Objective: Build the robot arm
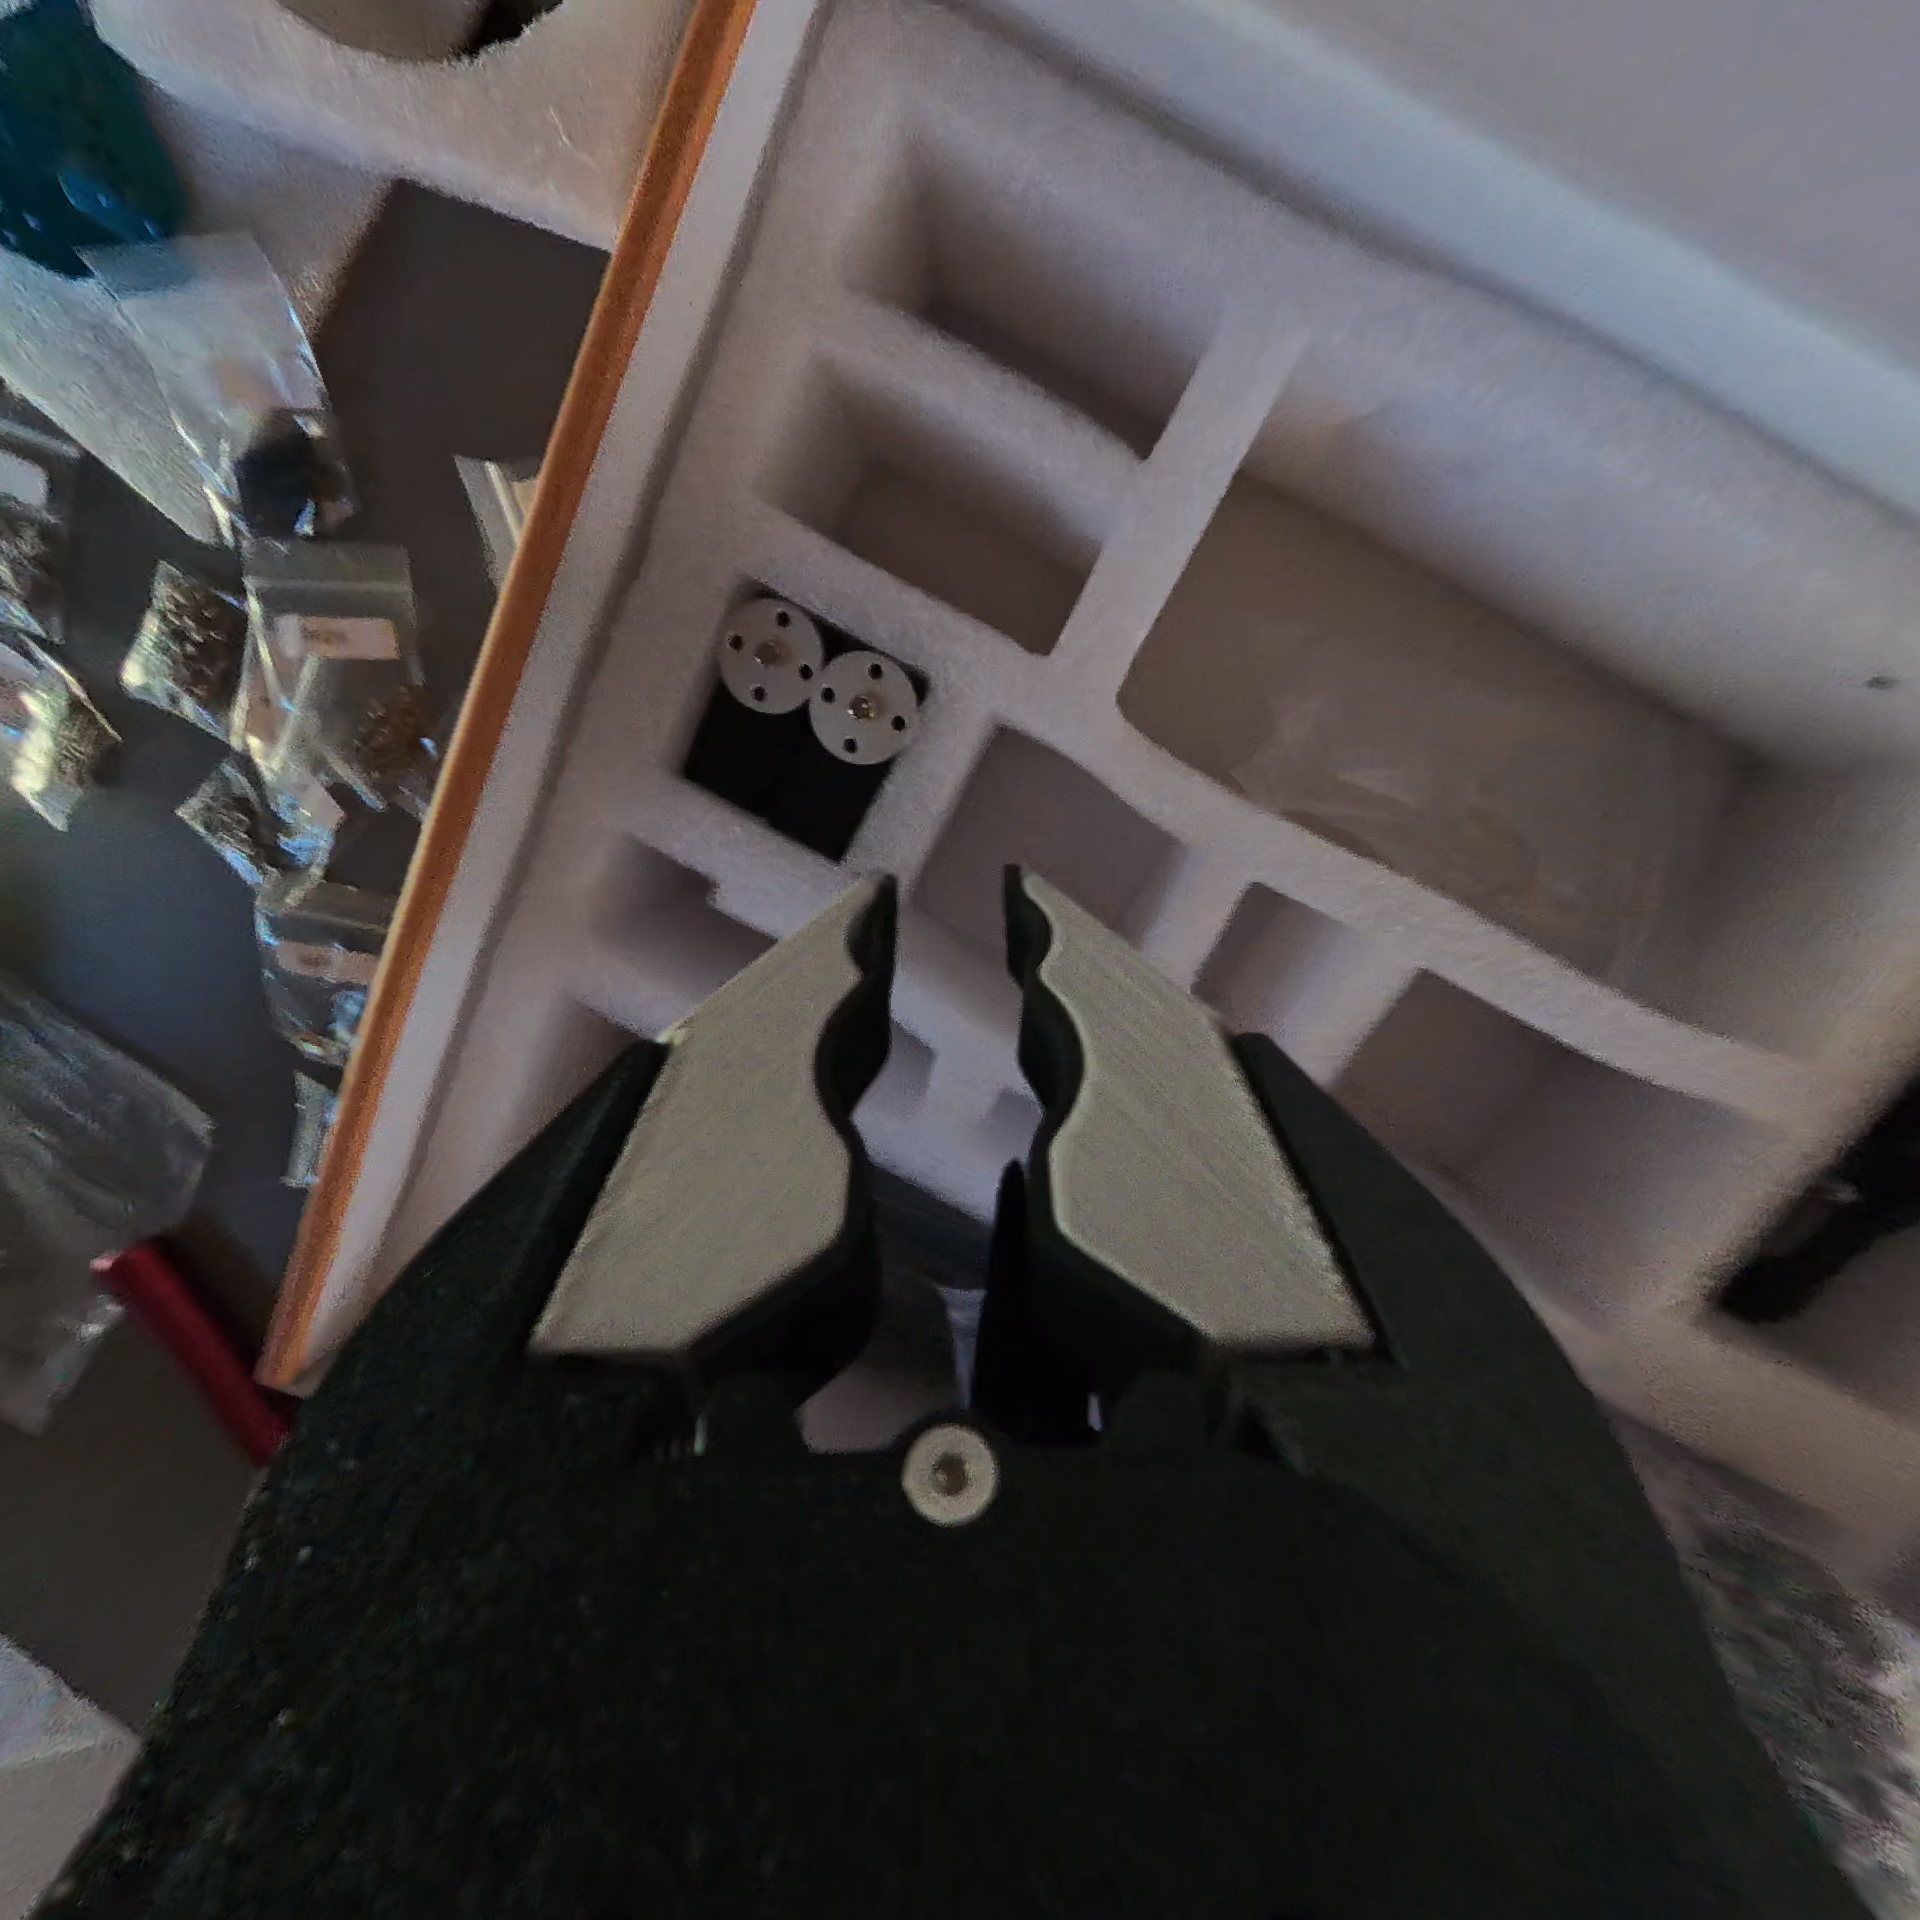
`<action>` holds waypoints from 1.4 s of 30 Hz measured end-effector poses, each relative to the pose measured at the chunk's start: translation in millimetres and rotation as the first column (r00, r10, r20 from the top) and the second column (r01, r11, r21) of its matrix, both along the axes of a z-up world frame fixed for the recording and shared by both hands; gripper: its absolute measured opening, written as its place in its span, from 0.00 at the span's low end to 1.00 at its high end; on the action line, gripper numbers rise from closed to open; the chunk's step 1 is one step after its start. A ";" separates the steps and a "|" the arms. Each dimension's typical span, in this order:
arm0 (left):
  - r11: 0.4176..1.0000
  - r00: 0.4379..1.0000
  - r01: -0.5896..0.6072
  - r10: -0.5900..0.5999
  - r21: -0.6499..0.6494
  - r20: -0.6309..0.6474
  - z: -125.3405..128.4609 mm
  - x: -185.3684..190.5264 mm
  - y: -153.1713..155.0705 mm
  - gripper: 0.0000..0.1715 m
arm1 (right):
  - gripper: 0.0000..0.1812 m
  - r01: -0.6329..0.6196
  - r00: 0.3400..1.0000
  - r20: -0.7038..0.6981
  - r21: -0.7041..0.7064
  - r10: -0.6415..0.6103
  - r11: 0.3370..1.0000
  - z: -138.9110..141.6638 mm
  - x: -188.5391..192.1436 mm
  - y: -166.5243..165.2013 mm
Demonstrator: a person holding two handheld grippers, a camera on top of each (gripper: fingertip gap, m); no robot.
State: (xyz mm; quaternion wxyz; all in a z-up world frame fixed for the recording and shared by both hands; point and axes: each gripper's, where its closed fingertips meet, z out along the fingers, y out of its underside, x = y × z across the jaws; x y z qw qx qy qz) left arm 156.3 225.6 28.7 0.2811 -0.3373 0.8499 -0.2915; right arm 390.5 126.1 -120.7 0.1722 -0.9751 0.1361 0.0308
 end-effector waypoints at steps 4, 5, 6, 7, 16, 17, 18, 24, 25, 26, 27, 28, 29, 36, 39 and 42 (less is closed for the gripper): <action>1.000 0.998 0.021 -0.021 0.007 -0.055 -32.2 103.3 -18.0 0.15 | 0.07 0.158 0.986 -0.053 0.017 -0.157 0.987 1.3 -2.3 -0.9; 1.000 0.996 0.020 -0.021 -0.004 -0.083 -42.2 123.2 -21.6 0.15 | 0.09 0.176 0.983 -0.047 0.017 -0.175 0.984 1.4 -1.4 -0.9; 0.999 0.993 0.029 -0.031 -0.021 -0.115 -52.4 139.7 -26.1 0.15 | 0.07 0.184 0.981 -0.060 0.018 -0.182 0.983 1.0 -4.1 1.0; 0.999 0.989 0.043 -0.047 -0.027 -0.139 -62.5 154.3 -29.7 0.15 | 0.07 0.193 0.979 -0.059 0.000 -0.193 0.981 1.1 -4.2 0.5; 0.993 0.958 0.101 -0.114 -0.060 -0.264 -122.7 229.7 -49.0 0.14 | 0.17 0.272 0.960 -0.082 0.034 -0.268 0.962 -2.3 2.1 14.4; 0.993 0.949 0.107 -0.116 -0.047 -0.292 -130.5 231.2 -51.5 0.14 | 0.15 0.267 0.960 -0.084 0.013 -0.265 0.964 -8.4 -1.3 11.6; 0.994 0.944 0.107 -0.107 -0.016 -0.314 -139.0 233.4 -51.3 0.14 | 0.11 0.266 0.961 -0.092 0.030 -0.262 0.964 -8.9 -3.5 13.3; 0.990 0.904 0.123 -0.142 -0.072 -0.403 -150.1 234.5 -58.9 0.05 | 0.03 0.320 0.943 -0.127 0.109 -0.306 0.941 -8.9 -1.8 8.1; 0.990 0.906 0.124 -0.142 -0.070 -0.398 -150.6 235.1 -58.9 0.04 | 0.03 0.337 0.937 -0.141 0.123 -0.320 0.933 -9.2 -0.9 6.6; 0.990 0.909 0.128 -0.139 -0.054 -0.393 -151.2 235.3 -58.6 0.04 | 0.02 0.352 0.931 -0.151 0.135 -0.332 0.926 -9.8 -0.6 6.0; 0.991 0.912 0.130 -0.134 -0.037 -0.389 -151.8 235.2 -58.6 0.04 | 0.02 0.362 0.928 -0.146 0.139 -0.343 0.922 -10.9 0.0 5.6; 0.991 0.915 0.130 -0.129 -0.024 -0.383 -152.2 235.3 -58.8 0.04 | 0.02 0.359 0.931 -0.124 0.140 -0.343 0.923 -11.4 0.4 5.6; 0.991 0.916 0.129 -0.126 -0.019 -0.382 -152.4 234.9 -58.8 0.04 | 0.03 0.351 0.935 -0.098 0.135 -0.340 0.927 -11.0 0.3 6.1; 0.995 0.915 0.087 -0.098 -0.046 -0.391 -151.4 234.9 -58.2 0.04 | 0.04 0.308 0.950 -0.017 0.219 -0.312 0.926 23.7 -10.6 17.3; 0.995 0.916 0.082 -0.097 -0.054 -0.388 -151.0 234.7 -58.3 0.04 | 0.09 0.306 0.951 -0.026 0.197 -0.307 0.931 21.3 -13.6 19.6; 0.995 0.912 0.082 -0.100 -0.064 -0.397 -150.7 234.3 -58.3 0.04 | 0.10 0.319 0.947 -0.022 0.184 -0.321 0.930 13.2 -10.9 20.9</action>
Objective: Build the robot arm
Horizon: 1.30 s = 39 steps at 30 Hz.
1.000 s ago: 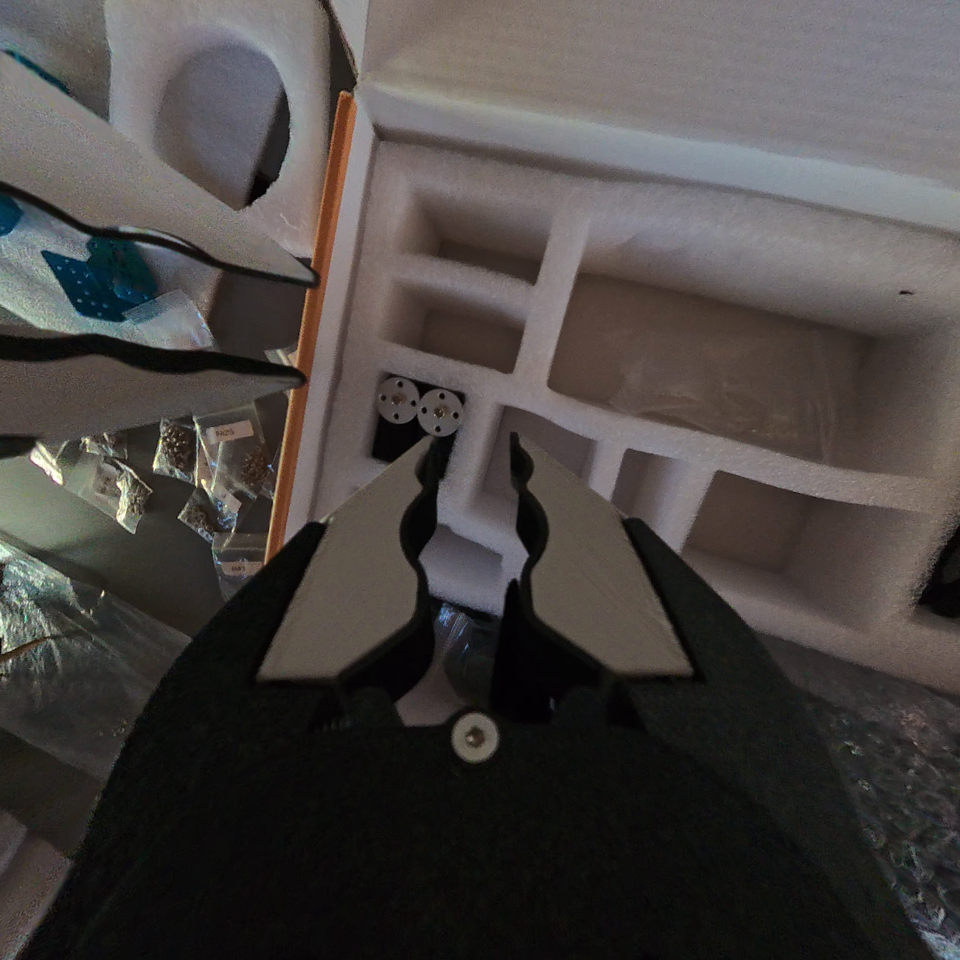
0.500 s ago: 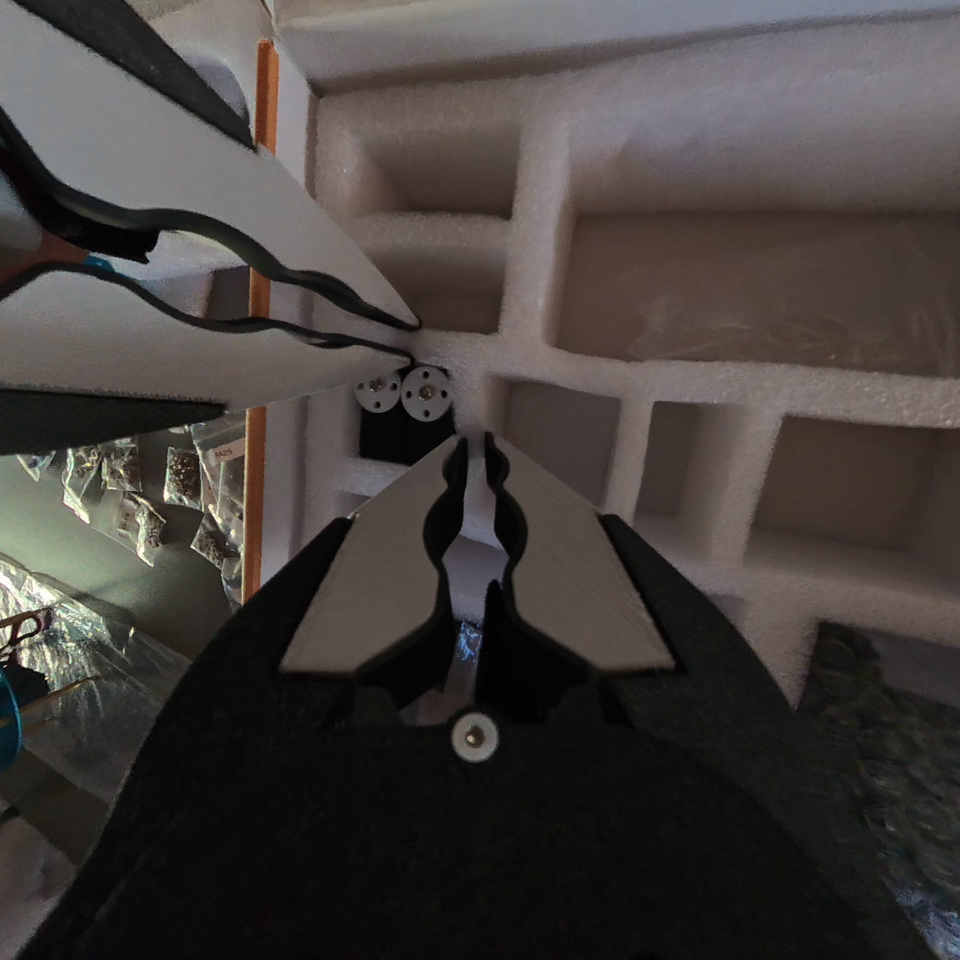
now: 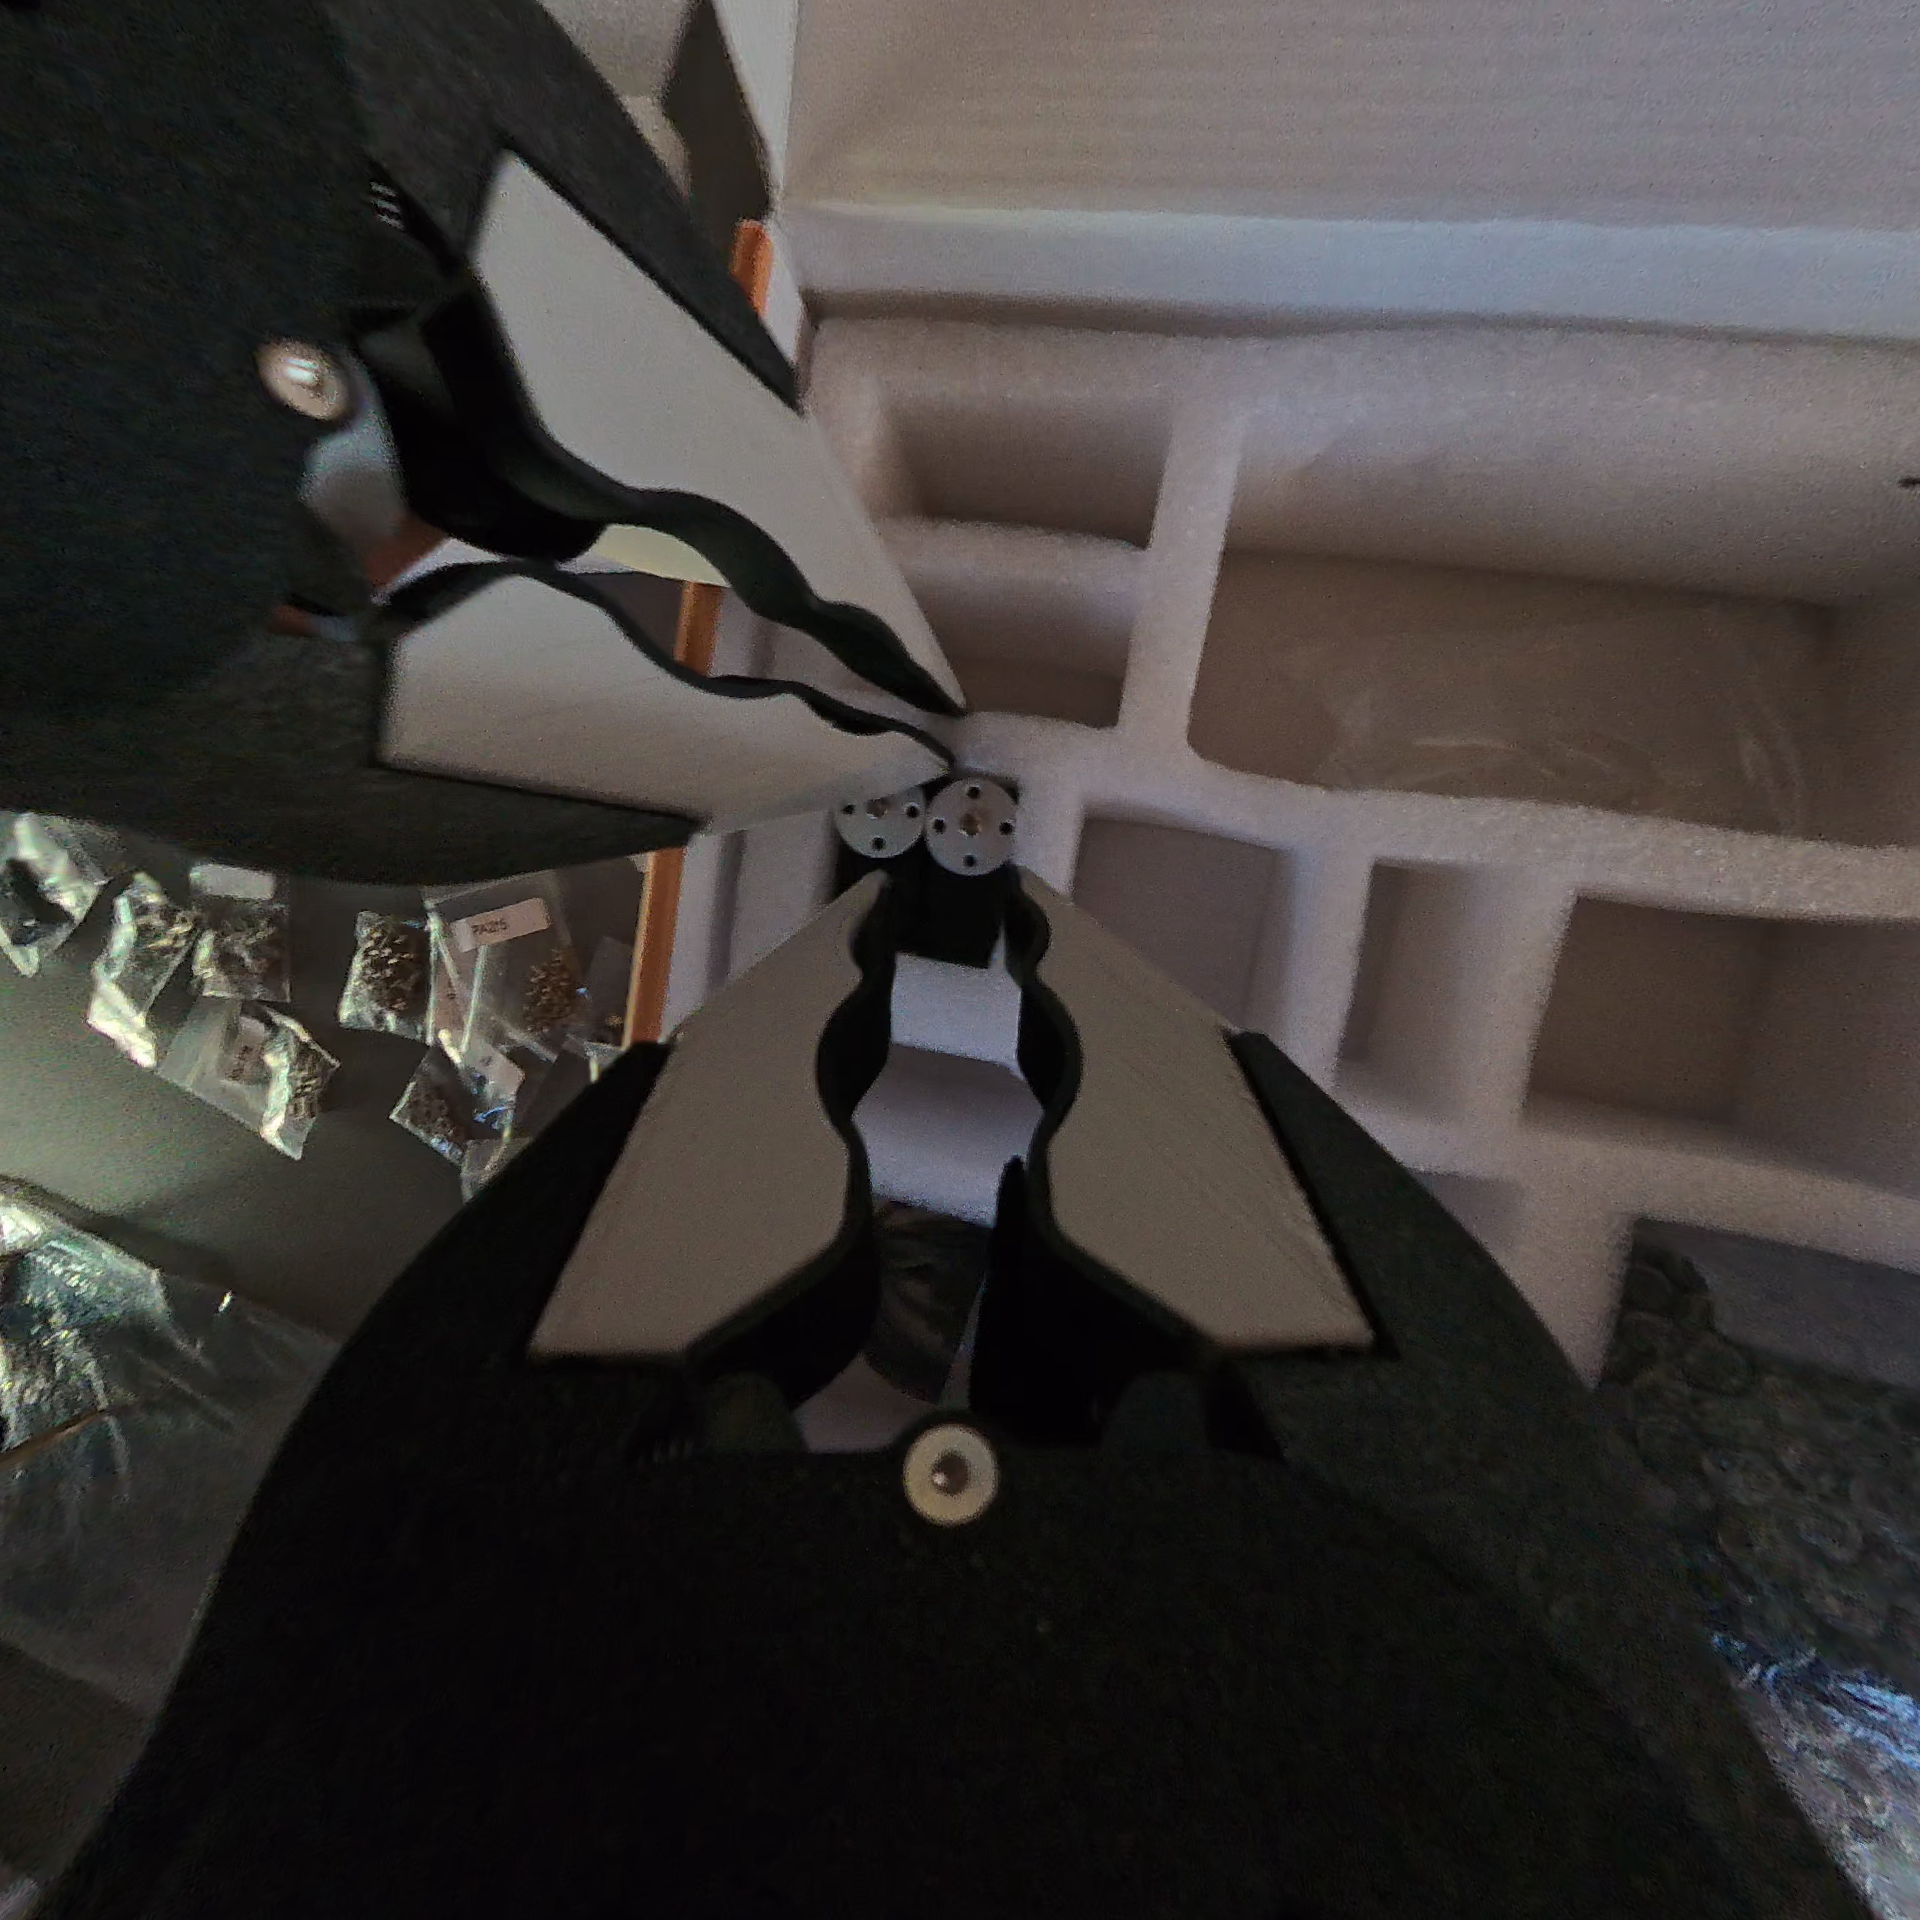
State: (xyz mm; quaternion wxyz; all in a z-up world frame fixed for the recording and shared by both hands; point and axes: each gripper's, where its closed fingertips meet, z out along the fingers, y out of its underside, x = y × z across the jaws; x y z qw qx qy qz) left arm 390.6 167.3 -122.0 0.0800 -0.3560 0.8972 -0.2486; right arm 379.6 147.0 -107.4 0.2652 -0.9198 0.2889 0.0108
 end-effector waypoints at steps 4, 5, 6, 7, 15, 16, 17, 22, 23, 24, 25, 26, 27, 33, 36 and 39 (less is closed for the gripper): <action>1.000 1.000 0.009 -0.010 -0.014 -0.017 0.2 -0.7 -0.5 0.03 | 0.06 0.023 0.999 -0.045 0.010 -0.023 1.000 -14.0 1.8 -2.2; 1.000 1.000 0.013 -0.013 -0.017 -0.018 0.4 -0.8 -0.6 0.03 | 0.03 0.024 0.999 -0.030 -0.001 -0.024 1.000 -14.4 4.1 -4.1; 1.000 1.000 0.016 -0.016 -0.020 -0.020 0.5 -0.9 -0.8 0.03 | 0.00 0.026 1.000 -0.007 -0.023 -0.026 0.999 -15.2 6.5 -6.6; 1.000 1.000 0.018 -0.018 -0.024 -0.021 0.7 -0.9 -1.0 0.03 | 0.00 0.017 1.000 0.026 -0.048 -0.016 0.999 -15.8 8.2 -7.9; 0.995 0.996 0.019 -0.027 -0.095 -0.080 2.9 -2.9 -1.8 0.03 | 0.12 -0.035 0.999 -0.024 -0.006 0.035 0.999 -2.0 -7.1 12.3; 0.995 0.996 0.016 -0.025 -0.100 -0.090 2.9 -3.0 -1.8 0.03 | 0.15 -0.027 0.997 -0.067 -0.020 0.026 0.999 -9.5 -8.2 10.9; 0.995 0.995 0.013 -0.023 -0.101 -0.099 2.7 -2.9 -1.7 0.03 | 0.08 -0.012 0.999 -0.053 -0.021 0.011 1.000 -11.4 -3.1 8.9; 0.998 0.994 0.010 -0.017 -0.068 -0.110 0.7 -2.1 -1.7 0.03 | 0.01 -0.016 0.999 0.041 -0.107 0.020 0.994 -15.0 4.4 -1.4; 0.998 0.994 0.005 -0.013 -0.066 -0.111 0.6 -1.9 -1.5 0.03 | 0.01 -0.019 0.998 0.060 -0.119 0.026 0.993 -15.0 4.4 -1.2; 0.998 0.994 0.001 -0.009 -0.069 -0.113 0.7 -1.8 -1.4 0.03 | 0.01 -0.024 0.997 0.071 -0.130 0.033 0.991 -14.8 4.8 -1.1; 0.997 0.993 -0.005 -0.004 -0.075 -0.117 0.9 -1.7 -1.3 0.03 | 0.01 -0.019 0.997 0.069 -0.135 0.028 0.991 -14.8 5.1 -0.6; 0.996 0.992 -0.016 0.006 -0.084 -0.127 1.3 -1.4 -1.2 0.03 | 0.01 -0.009 0.998 0.060 -0.137 0.017 0.991 -14.5 5.6 -0.1; 0.995 0.990 -0.032 0.018 -0.098 -0.141 1.7 -1.1 -1.3 0.03 | 0.01 -0.007 0.999 0.051 -0.140 0.015 0.990 -14.1 6.2 -0.1; 0.971 0.970 -0.129 0.081 -0.202 -0.230 5.8 3.4 2.0 0.03 | 0.01 -0.024 0.998 0.052 0.036 0.022 0.999 -13.0 9.4 6.9; 0.976 0.970 -0.112 0.066 -0.186 -0.234 4.8 2.6 1.3 0.03 | 0.00 -0.098 0.982 0.165 0.017 0.094 0.995 -13.2 6.6 7.1; 0.985 0.973 -0.089 0.053 -0.150 -0.226 3.0 2.6 0.9 0.03 | 0.00 -0.324 0.861 0.369 -0.131 0.349 0.937 -13.4 5.3 7.0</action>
